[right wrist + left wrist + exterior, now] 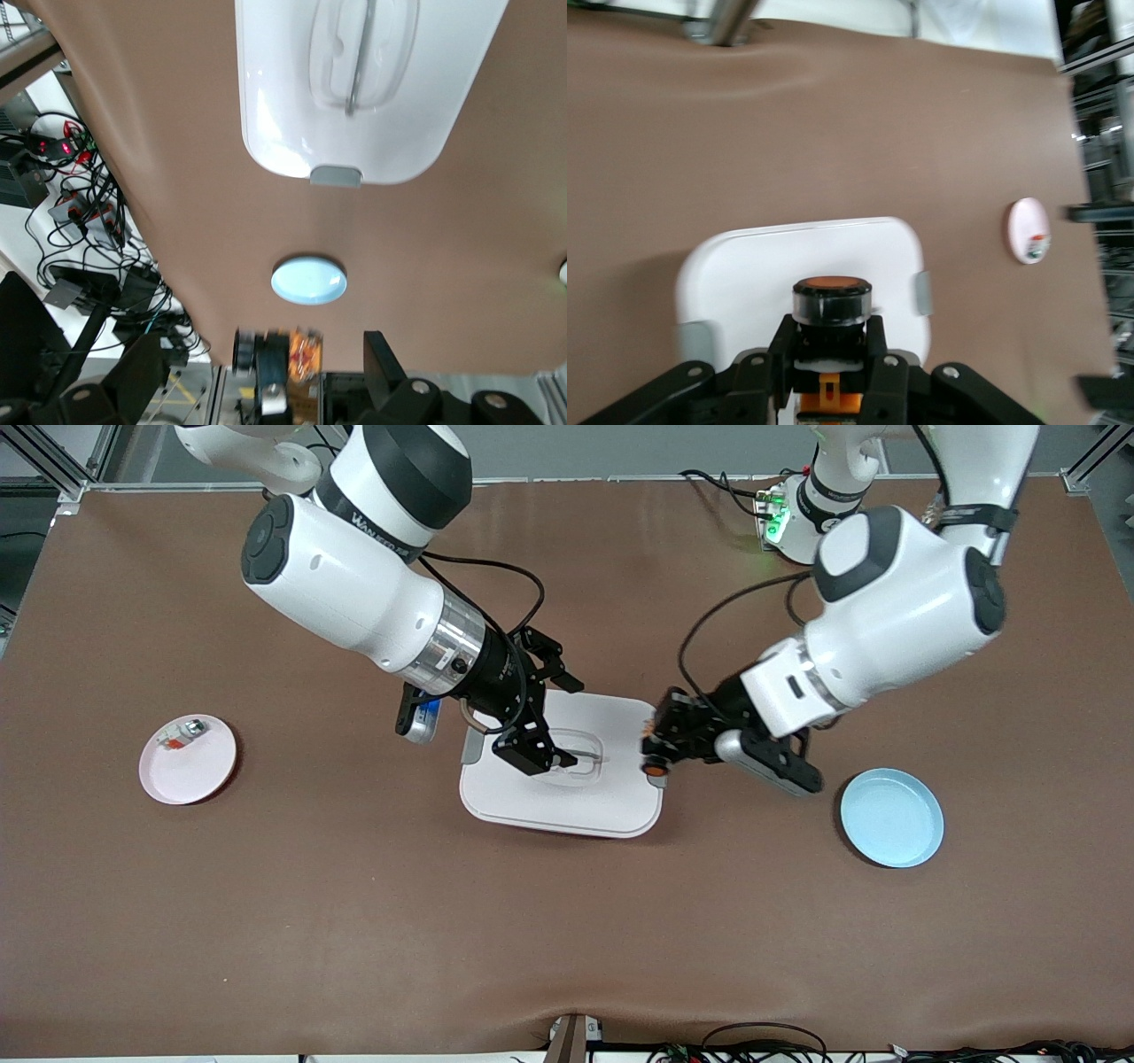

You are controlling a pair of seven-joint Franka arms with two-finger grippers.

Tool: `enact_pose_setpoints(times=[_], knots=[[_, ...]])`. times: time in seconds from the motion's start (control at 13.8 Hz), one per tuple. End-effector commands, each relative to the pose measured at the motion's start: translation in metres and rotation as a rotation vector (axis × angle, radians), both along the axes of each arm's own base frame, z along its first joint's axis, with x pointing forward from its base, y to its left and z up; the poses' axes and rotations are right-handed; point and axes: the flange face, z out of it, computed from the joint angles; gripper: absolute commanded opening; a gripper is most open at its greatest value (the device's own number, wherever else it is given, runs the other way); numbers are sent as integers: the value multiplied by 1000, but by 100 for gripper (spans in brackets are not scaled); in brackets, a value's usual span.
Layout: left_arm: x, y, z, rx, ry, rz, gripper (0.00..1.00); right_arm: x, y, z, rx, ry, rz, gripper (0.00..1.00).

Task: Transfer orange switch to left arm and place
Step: 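Open the right gripper and carry the switch toward the blue plate with the left gripper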

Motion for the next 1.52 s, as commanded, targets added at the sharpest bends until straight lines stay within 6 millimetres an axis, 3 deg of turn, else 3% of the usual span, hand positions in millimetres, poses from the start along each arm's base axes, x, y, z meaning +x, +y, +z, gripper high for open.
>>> enact_pose_setpoints(times=[0.0, 0.29, 0.44, 0.58, 0.73, 1.09, 1.31, 1.45], knots=[[1, 37, 2, 143, 9, -37, 0, 10, -16, -7, -63, -30, 98, 100], [5, 77, -22, 329, 43, -64, 0, 22, -69, -27, -189, -18, 340, 100], [8, 111, -37, 390, 55, -50, 0, 23, -96, -35, -282, -26, 498, 100], [11, 147, -54, 441, 68, -56, 0, 32, -139, -40, -321, -23, 622, 100], [12, 171, -66, 461, 76, -74, 0, 41, -179, -44, -330, -24, 712, 100], [25, 240, -97, 496, 44, -125, 0, 45, -250, -47, -424, -56, 1024, 100], [22, 257, -124, 510, 6, -171, 0, 45, -293, -48, -420, -60, 1217, 100], [23, 279, -141, 514, -22, -214, 0, 43, -325, -45, -383, -80, 1325, 100]])
